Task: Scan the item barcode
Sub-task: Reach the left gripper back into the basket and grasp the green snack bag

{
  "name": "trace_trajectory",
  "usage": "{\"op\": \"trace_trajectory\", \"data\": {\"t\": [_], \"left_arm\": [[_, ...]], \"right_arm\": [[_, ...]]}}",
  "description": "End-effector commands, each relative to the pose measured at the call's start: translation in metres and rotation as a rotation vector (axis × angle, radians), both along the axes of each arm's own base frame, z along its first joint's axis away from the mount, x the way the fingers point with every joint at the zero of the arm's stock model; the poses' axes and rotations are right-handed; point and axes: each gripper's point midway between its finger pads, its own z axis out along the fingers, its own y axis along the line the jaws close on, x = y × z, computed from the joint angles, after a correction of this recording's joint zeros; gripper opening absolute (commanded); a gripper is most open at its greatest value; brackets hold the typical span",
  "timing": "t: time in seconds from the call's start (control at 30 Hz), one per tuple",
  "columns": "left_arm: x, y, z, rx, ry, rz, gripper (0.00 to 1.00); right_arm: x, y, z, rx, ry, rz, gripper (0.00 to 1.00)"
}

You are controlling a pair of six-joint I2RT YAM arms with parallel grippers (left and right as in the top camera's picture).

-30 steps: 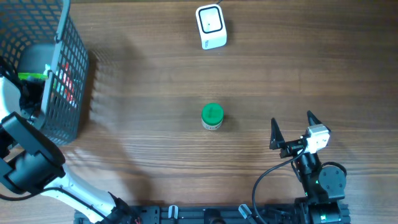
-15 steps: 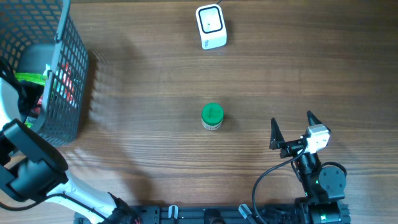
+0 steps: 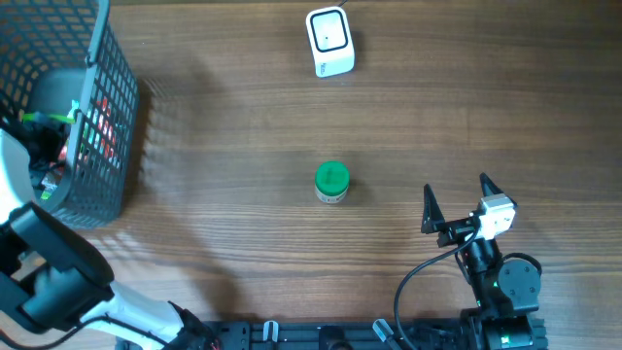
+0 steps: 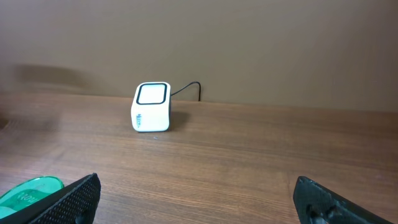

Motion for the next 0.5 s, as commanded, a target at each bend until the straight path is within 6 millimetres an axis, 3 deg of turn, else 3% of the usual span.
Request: {"op": "trace_trajectory", "data": {"t": [0.0,0.23,0.3,0.47], "left_arm": [[-0.003,-0.003,-0.014,0.015,0.030,0.001,1.00],[-0.008,-0.001,-0.069,-0.013,0.110,0.006,1.00],[-0.019,0.009,-0.072,0.020,0.155,0.036,1.00],[-0.024,0.012,-0.074,0.007,0.157,0.049,1.00]], "right_arm": [[0.000,-0.001,0.002,0.008,-0.007,-0.004,1.00],[0.000,-0.001,0.002,0.008,-0.007,-0.004,1.00],[0.000,-0.001,0.002,0.008,-0.007,-0.004,1.00],[0.000,-0.001,0.002,0.008,-0.008,-0.004,1.00]]}}
